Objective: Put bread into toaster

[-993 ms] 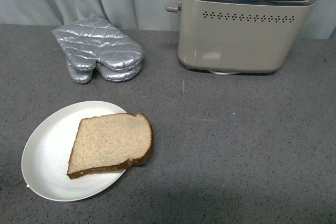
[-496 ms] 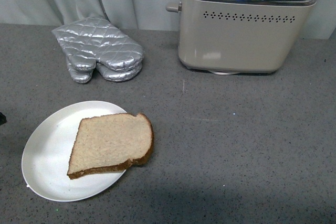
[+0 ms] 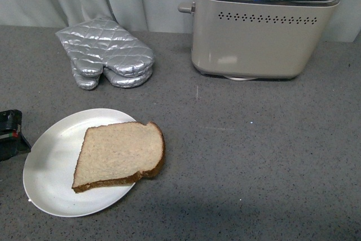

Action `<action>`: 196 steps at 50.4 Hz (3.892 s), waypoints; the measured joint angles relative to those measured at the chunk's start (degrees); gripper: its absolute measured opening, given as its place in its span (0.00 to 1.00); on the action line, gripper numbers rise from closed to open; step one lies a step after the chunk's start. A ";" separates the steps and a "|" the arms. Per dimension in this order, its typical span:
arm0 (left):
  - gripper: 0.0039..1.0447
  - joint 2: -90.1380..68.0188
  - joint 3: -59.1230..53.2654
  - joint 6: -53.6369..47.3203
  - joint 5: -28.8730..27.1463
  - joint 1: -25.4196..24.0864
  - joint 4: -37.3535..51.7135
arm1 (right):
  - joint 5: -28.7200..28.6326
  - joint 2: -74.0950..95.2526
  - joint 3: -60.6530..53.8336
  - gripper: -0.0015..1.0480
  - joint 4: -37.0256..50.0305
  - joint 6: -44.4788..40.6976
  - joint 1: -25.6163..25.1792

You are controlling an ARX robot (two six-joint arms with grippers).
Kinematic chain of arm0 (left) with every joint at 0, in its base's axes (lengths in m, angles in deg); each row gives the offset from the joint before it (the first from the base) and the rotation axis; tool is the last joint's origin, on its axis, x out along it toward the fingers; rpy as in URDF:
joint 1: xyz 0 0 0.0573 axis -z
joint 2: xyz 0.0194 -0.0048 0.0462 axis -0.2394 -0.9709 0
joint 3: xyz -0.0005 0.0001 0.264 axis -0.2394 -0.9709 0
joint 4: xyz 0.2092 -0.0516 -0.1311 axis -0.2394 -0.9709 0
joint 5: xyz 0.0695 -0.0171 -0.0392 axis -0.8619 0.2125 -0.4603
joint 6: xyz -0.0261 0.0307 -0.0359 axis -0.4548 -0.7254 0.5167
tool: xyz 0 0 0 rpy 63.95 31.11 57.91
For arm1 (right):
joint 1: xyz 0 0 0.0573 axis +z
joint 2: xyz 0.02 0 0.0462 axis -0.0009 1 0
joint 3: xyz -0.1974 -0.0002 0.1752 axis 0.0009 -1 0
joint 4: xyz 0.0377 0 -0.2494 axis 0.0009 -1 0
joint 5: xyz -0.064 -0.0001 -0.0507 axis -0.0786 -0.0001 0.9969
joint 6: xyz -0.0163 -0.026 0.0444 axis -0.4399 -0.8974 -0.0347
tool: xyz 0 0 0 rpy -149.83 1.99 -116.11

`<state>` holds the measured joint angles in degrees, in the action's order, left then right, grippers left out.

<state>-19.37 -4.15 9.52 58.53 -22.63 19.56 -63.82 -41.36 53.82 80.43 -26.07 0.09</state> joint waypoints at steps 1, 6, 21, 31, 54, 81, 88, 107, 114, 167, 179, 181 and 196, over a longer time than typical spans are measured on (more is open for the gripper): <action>0.90 -0.33 0.15 0.02 0.00 0.17 -0.11 | 0.00 0.00 0.00 0.91 0.00 0.00 0.00; 0.78 -1.38 0.72 0.07 0.76 0.94 -0.61 | 0.00 0.00 0.00 0.91 0.00 0.00 0.00; 0.35 -3.56 1.86 0.94 2.51 3.39 -2.43 | -0.02 0.00 0.00 0.91 0.00 0.00 0.00; 0.04 -3.48 1.84 2.32 5.55 4.66 -2.78 | 0.00 0.00 0.02 0.91 0.00 0.00 0.00; 0.03 2.78 1.20 15.47 14.64 11.23 -2.73 | 0.00 0.00 0.00 0.91 0.00 0.00 0.00; 0.03 -13.49 24.70 31.69 15.08 34.77 -2.60 | 0.00 0.00 0.00 0.91 0.00 0.00 0.00; 0.03 -18.18 30.58 33.11 13.84 36.87 -4.72 | 0.00 0.00 0.00 0.91 0.00 0.00 0.00; 0.07 -21.99 35.63 37.38 11.04 37.44 -5.18 | -0.02 0.00 0.00 0.91 0.00 0.00 0.00; 0.28 -21.22 35.32 37.57 11.06 37.75 -4.98 | 0.00 0.00 0.00 0.91 0.00 0.00 0.00; 0.23 32.39 -29.31 -1.55 -20.59 25.79 62.53 | -0.02 0.00 0.00 0.91 0.00 0.00 0.00; 0.03 47.06 -35.85 -2.43 -14.40 19.34 54.40 | -0.02 0.00 0.00 0.91 0.00 0.00 0.00; 0.03 49.55 -36.57 -2.45 -13.60 18.45 52.65 | -0.02 0.00 0.00 0.91 0.00 0.00 0.00; 0.03 67.41 -39.58 -2.62 -5.22 11.37 38.14 | -0.02 0.00 0.00 0.91 0.00 0.00 0.00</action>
<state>48.04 -43.73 6.90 53.30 -11.26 57.70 -63.84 -41.36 53.82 80.43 -26.07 0.09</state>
